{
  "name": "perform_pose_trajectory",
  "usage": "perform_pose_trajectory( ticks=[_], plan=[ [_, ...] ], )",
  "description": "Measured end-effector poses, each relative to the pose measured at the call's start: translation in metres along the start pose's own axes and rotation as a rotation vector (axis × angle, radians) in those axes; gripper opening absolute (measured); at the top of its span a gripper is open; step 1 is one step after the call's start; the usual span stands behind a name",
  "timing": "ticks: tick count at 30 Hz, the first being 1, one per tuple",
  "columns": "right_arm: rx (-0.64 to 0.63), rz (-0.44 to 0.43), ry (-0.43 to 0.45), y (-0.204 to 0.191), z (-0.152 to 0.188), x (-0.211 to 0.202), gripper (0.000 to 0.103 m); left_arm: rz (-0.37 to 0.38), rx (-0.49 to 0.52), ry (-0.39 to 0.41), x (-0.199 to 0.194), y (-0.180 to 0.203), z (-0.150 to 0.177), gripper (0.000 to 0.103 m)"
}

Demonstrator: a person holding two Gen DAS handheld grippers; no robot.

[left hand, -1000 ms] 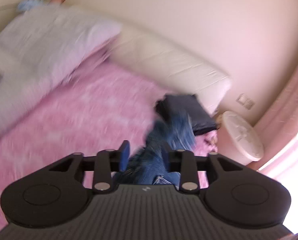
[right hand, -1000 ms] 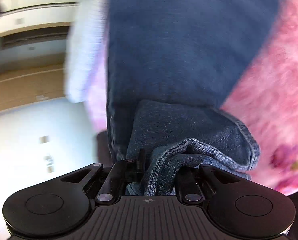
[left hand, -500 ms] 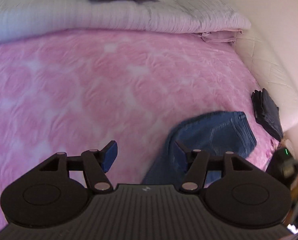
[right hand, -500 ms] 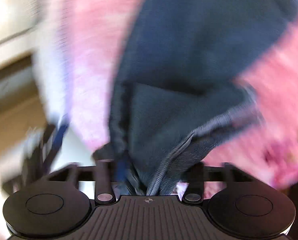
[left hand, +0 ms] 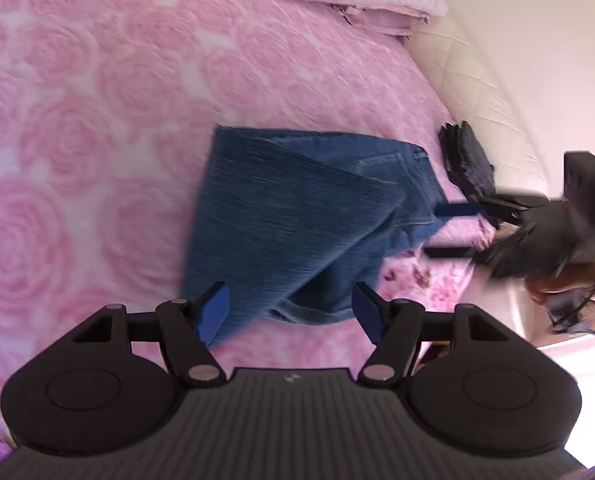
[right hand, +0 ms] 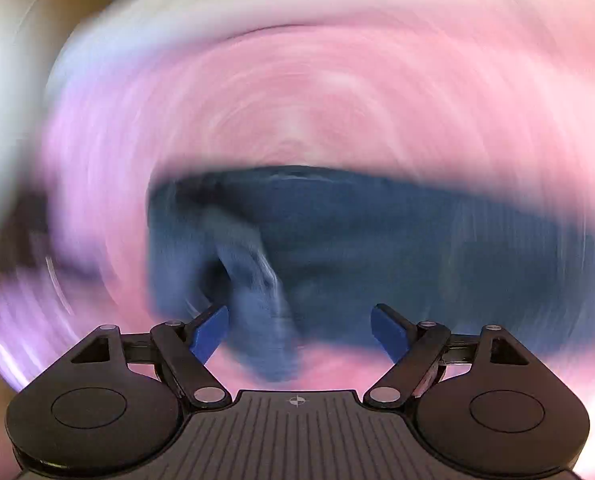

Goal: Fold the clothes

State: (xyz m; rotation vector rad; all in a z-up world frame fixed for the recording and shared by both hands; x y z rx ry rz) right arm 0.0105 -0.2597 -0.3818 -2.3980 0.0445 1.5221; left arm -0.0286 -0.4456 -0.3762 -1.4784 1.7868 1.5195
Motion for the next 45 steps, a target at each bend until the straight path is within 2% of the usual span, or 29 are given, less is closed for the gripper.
perform_pose_trajectory(
  ticks=[1, 4, 5, 6, 7, 8, 9, 10, 13, 17, 19, 21, 23, 26, 29, 33, 39, 42, 45],
  plan=[
    [-0.233, 0.049, -0.027, -0.017, 0.0, 0.022, 0.082, -0.014, -0.011, 0.007, -0.003, -0.008, 0.001, 0.063],
    [-0.591, 0.005, -0.1, -0.054, 0.005, 0.082, 0.081, -0.082, -0.053, 0.036, -0.016, -0.038, 0.008, 0.063],
    [-0.549, -0.025, -0.132, -0.055, 0.002, 0.094, 0.077, -0.105, -0.07, 0.046, -0.022, -0.047, 0.013, 0.063],
    [-0.506, -0.056, -0.164, -0.056, -0.001, 0.105, 0.047, -0.124, -0.093, 0.056, -0.03, -0.056, 0.018, 0.063],
    [-0.464, -0.086, -0.196, -0.057, -0.005, 0.116, 0.026, -0.14, -0.12, 0.068, -0.037, -0.065, 0.023, 0.063],
    [-0.419, -0.117, -0.226, -0.058, -0.008, 0.126, 0.02, -0.154, -0.152, 0.083, -0.046, -0.074, 0.03, 0.063],
    [-0.348, -0.156, -0.21, -0.066, -0.018, 0.123, 0.015, -0.166, -0.188, 0.1, -0.056, -0.083, 0.038, 0.063],
    [-0.279, -0.195, -0.194, -0.075, -0.027, 0.119, 0.013, -0.182, -0.224, 0.114, -0.066, -0.092, 0.047, 0.063],
    [-0.142, -0.322, -0.141, -0.113, -0.081, 0.074, 0.011, -0.233, -0.333, 0.149, -0.095, -0.118, 0.075, 0.063],
    [0.007, -0.546, -0.134, -0.216, -0.162, 0.083, 0.012, -0.299, -0.455, 0.197, -0.134, -0.146, 0.112, 0.063],
    [0.091, -0.617, -0.134, -0.276, -0.215, 0.113, 0.041, -0.324, -0.512, 0.222, -0.15, -0.158, 0.129, 0.063],
    [0.121, -0.646, -0.149, -0.32, -0.248, 0.146, 0.061, -0.356, -0.547, 0.235, -0.16, -0.167, 0.143, 0.063],
    [0.058, -0.614, -0.129, -0.345, -0.259, 0.156, 0.066, -0.368, -0.568, 0.246, -0.165, -0.174, 0.154, 0.063],
    [-0.052, -0.627, -0.095, -0.349, -0.244, 0.145, 0.067, -0.375, -0.538, 0.231, -0.157, -0.179, 0.16, 0.063],
    [-0.08, -0.525, -0.071, -0.297, -0.218, 0.133, 0.067, -0.377, -0.441, 0.215, -0.139, -0.177, 0.142, 0.063],
    [-0.015, -0.269, -0.074, -0.182, -0.182, 0.114, 0.067, -0.366, -0.27, 0.207, -0.104, -0.167, 0.092, 0.064],
    [0.029, 0.106, -0.097, -0.006, -0.118, 0.061, 0.067, -0.383, 0.057, 0.151, -0.038, -0.141, 0.002, 0.064],
    [0.036, 0.182, -0.111, 0.061, -0.105, 0.037, 0.067, -0.417, 0.191, 0.109, -0.004, -0.127, -0.03, 0.064],
    [-0.011, 0.211, -0.113, 0.119, -0.092, 0.021, 0.067, -0.445, 0.239, 0.07, 0.017, -0.118, -0.046, 0.064]
  ],
)
Point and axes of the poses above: each gripper's, at about its wrist camera, not at the fingertips, and x roughly the way its jaws point, y to its right, z to its underside, the point moved 9 cm from there along x, roughly the way its jaws point, and after that the axes turned 5 degrees about -z, right-handed, at the moved point
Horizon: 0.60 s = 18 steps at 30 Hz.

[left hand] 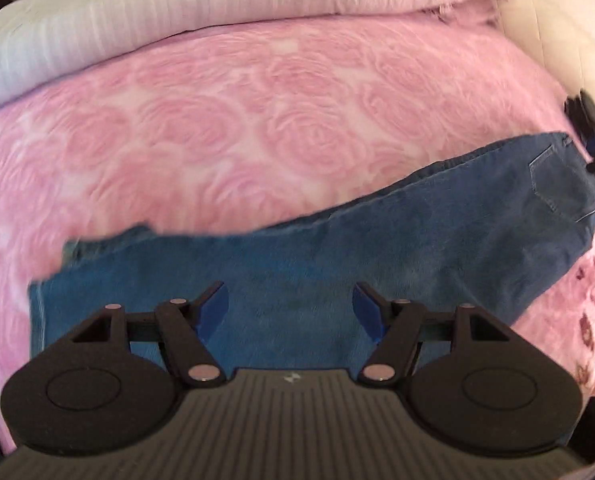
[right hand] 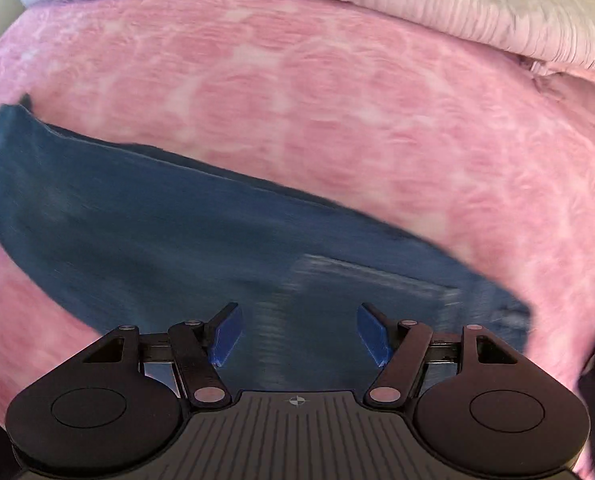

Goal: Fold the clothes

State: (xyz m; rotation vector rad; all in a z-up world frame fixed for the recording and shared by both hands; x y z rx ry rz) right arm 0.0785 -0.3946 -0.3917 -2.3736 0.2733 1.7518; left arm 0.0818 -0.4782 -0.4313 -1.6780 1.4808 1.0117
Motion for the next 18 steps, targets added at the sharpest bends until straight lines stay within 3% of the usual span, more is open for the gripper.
perform_pose_trajectory(
  ticks=[5, 9, 16, 18],
  plan=[
    [-0.182, 0.015, 0.001, 0.086, 0.032, 0.0, 0.068, -0.091, 0.099, -0.087, 0.014, 0.013, -0.009, 0.065],
    [-0.316, -0.007, -0.006, 0.146, 0.052, 0.006, 0.068, -0.133, 0.257, -0.136, 0.028, 0.027, -0.017, 0.065],
    [-0.44, -0.127, -0.102, 0.217, 0.077, 0.038, 0.068, -0.094, 0.57, -0.232, 0.082, 0.058, -0.021, 0.065],
    [-0.476, -0.159, -0.126, 0.225, 0.083, 0.048, 0.068, -0.086, 0.653, -0.28, 0.097, 0.061, -0.015, 0.059]
  ],
)
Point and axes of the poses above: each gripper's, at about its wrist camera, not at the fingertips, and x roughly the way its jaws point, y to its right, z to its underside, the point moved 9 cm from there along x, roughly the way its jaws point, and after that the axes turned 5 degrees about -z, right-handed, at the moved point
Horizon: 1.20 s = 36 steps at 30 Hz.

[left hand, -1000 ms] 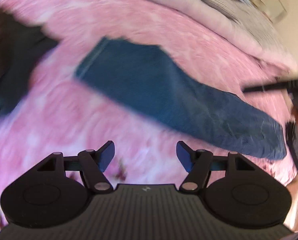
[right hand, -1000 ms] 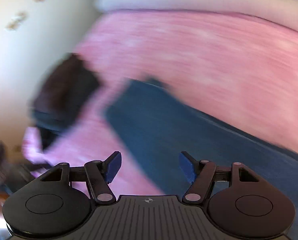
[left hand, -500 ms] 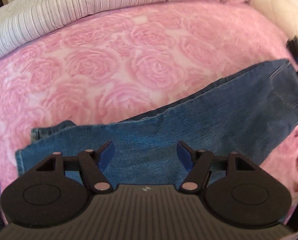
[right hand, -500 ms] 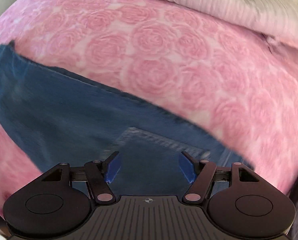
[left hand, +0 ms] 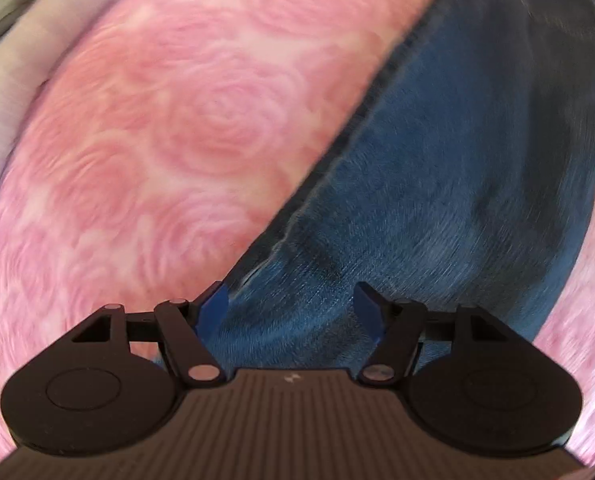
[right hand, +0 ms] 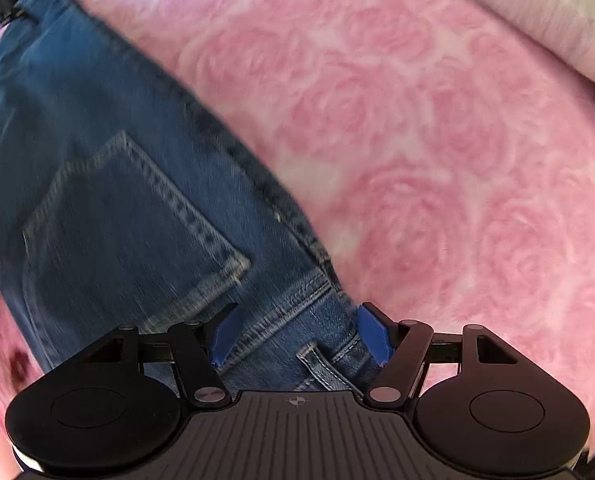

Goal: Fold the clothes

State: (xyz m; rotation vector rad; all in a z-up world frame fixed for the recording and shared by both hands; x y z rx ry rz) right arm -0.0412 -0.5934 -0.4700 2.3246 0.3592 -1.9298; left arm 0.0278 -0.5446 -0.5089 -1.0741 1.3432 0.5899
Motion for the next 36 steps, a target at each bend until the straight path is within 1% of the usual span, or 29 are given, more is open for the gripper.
perform_pose_trajectory(
  ticks=[1, 2, 3, 4, 5, 6, 8, 10, 11, 12, 13, 15, 18, 21, 22, 24, 26, 27, 28, 30, 31, 32, 33, 34, 35, 36],
  plan=[
    [-0.009, -0.01, 0.001, 0.001, 0.001, 0.001, 0.068, 0.016, 0.035, -0.023, 0.006, 0.004, 0.001, 0.055],
    [-0.018, -0.019, 0.001, 0.002, 0.002, 0.002, 0.067, 0.028, 0.059, -0.037, 0.009, 0.008, 0.002, 0.044],
    [-0.026, -0.028, 0.001, 0.003, 0.004, 0.002, 0.065, 0.034, 0.072, -0.043, 0.01, 0.011, 0.002, 0.033],
    [-0.022, -0.031, -0.001, 0.006, 0.003, 0.0, 0.056, 0.038, 0.083, -0.049, 0.009, 0.014, 0.003, 0.026],
    [-0.018, -0.02, 0.001, 0.01, 0.002, -0.002, 0.05, 0.043, 0.093, -0.054, 0.008, 0.017, 0.003, 0.009],
    [-0.018, -0.008, 0.012, 0.013, 0.001, -0.005, 0.045, 0.039, 0.107, -0.058, 0.007, 0.02, 0.004, 0.002],
    [-0.016, -0.004, 0.026, 0.019, -0.001, -0.008, 0.046, 0.024, 0.139, -0.067, 0.006, 0.026, 0.007, 0.002],
    [-0.03, -0.017, 0.006, 0.019, 0.002, -0.004, 0.046, -0.009, 0.15, -0.057, 0.004, 0.026, 0.008, 0.007],
    [-0.038, -0.024, -0.004, 0.018, 0.003, -0.001, 0.047, -0.021, 0.142, -0.044, 0.002, 0.024, 0.008, 0.021],
    [-0.052, -0.022, -0.005, 0.017, 0.004, 0.001, 0.049, -0.03, 0.131, -0.028, 0.0, 0.021, 0.008, 0.045],
    [-0.055, -0.024, -0.001, 0.017, 0.004, 0.002, 0.051, -0.04, 0.12, -0.013, -0.002, 0.017, 0.007, 0.051],
    [-0.043, -0.02, 0.004, 0.019, 0.006, 0.004, 0.052, -0.053, 0.099, 0.01, -0.006, 0.01, 0.007, 0.051],
    [-0.031, -0.005, 0.0, 0.021, 0.009, 0.005, 0.057, -0.04, 0.112, 0.014, -0.005, -0.004, 0.014, 0.052],
    [-0.022, 0.023, -0.021, 0.022, 0.014, 0.002, 0.06, 0.004, 0.17, -0.042, 0.008, -0.012, 0.028, 0.052],
    [-0.017, 0.023, -0.033, 0.021, 0.016, 0.002, 0.06, 0.014, 0.19, -0.048, 0.012, -0.015, 0.032, 0.052],
    [-0.015, 0.024, -0.051, 0.021, 0.018, 0.004, 0.061, 0.042, 0.192, -0.047, 0.016, -0.02, 0.035, 0.061],
    [-0.005, 0.027, -0.062, 0.023, 0.018, 0.006, 0.061, 0.074, 0.194, -0.047, 0.019, -0.025, 0.035, 0.062],
    [0.003, 0.028, -0.07, 0.024, 0.017, 0.007, 0.061, 0.092, 0.204, -0.05, 0.02, -0.027, 0.035, 0.062],
    [0.011, 0.029, -0.077, 0.025, 0.016, 0.008, 0.061, 0.111, 0.214, -0.052, 0.02, -0.028, 0.034, 0.059],
    [0.02, 0.032, -0.087, 0.026, 0.013, 0.008, 0.06, 0.156, 0.214, -0.073, 0.022, -0.029, 0.033, 0.043],
    [0.023, 0.034, -0.091, 0.027, 0.011, 0.009, 0.06, 0.159, 0.219, -0.083, 0.022, -0.029, 0.033, 0.037],
    [0.03, 0.034, -0.097, 0.029, 0.011, 0.009, 0.058, 0.15, 0.229, -0.092, 0.021, -0.029, 0.034, 0.025],
    [0.056, 0.028, -0.098, 0.03, 0.011, 0.008, 0.05, 0.141, 0.239, -0.101, 0.021, -0.029, 0.034, 0.007],
    [0.082, 0.022, -0.099, 0.031, 0.011, 0.008, 0.037, 0.128, 0.249, -0.1, 0.018, -0.03, 0.034, 0.001],
    [0.107, 0.017, -0.1, 0.033, 0.011, 0.007, 0.034, 0.113, 0.259, -0.094, 0.013, -0.031, 0.035, 0.001],
    [0.106, 0.02, -0.095, 0.03, 0.011, 0.002, 0.028, 0.102, 0.255, -0.084, 0.007, -0.032, 0.037, 0.001]
  ],
)
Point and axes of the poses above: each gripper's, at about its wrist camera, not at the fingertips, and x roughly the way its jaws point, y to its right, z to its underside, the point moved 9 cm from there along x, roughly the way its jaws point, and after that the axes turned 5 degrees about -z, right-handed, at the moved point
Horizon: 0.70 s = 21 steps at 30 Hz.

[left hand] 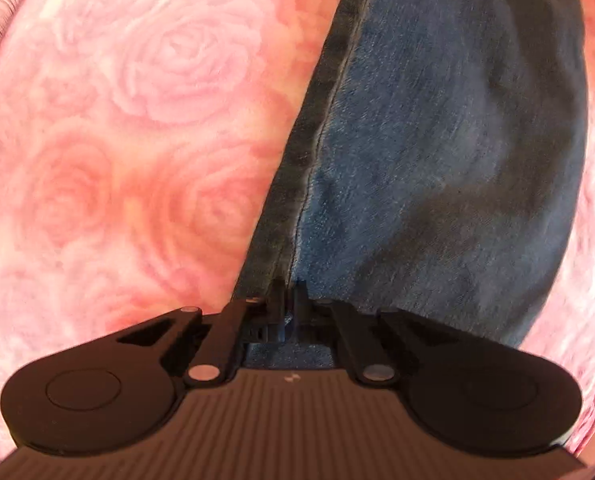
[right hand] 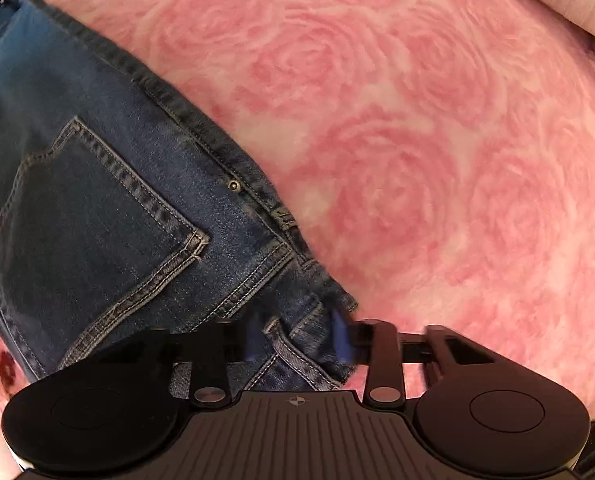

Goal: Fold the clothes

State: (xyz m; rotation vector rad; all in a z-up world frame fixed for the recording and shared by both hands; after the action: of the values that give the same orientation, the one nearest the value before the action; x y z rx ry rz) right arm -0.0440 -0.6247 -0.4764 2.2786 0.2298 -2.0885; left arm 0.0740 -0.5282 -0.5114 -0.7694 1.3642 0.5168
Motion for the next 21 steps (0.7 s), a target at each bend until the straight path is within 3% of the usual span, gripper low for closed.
perform_pose_trajectory(
  ticks=[1, 3, 6, 9, 15, 18, 21],
  plan=[
    [-0.002, 0.004, 0.006, -0.003, 0.001, -0.005, 0.021, -0.01, -0.01, 0.012, -0.007, 0.0, 0.002, 0.001],
    [-0.046, 0.019, 0.032, -0.015, 0.003, -0.024, 0.016, -0.041, -0.053, 0.051, -0.029, 0.001, 0.009, 0.001],
    [-0.08, 0.029, 0.097, -0.042, 0.014, -0.066, 0.014, -0.06, -0.127, 0.104, -0.072, 0.02, 0.023, 0.001],
    [-0.145, 0.01, 0.113, -0.092, 0.046, -0.102, 0.014, -0.052, -0.16, 0.11, -0.11, 0.061, 0.047, 0.001],
    [-0.191, -0.076, 0.058, -0.19, 0.126, -0.139, 0.014, 0.068, -0.204, 0.031, -0.156, 0.173, 0.101, 0.001],
    [-0.173, -0.112, -0.011, -0.222, 0.164, -0.13, 0.015, 0.172, -0.232, -0.031, -0.14, 0.212, 0.119, 0.004],
    [-0.17, -0.118, -0.125, -0.234, 0.195, -0.11, 0.023, 0.247, -0.203, -0.099, -0.131, 0.233, 0.128, 0.006]
  ],
)
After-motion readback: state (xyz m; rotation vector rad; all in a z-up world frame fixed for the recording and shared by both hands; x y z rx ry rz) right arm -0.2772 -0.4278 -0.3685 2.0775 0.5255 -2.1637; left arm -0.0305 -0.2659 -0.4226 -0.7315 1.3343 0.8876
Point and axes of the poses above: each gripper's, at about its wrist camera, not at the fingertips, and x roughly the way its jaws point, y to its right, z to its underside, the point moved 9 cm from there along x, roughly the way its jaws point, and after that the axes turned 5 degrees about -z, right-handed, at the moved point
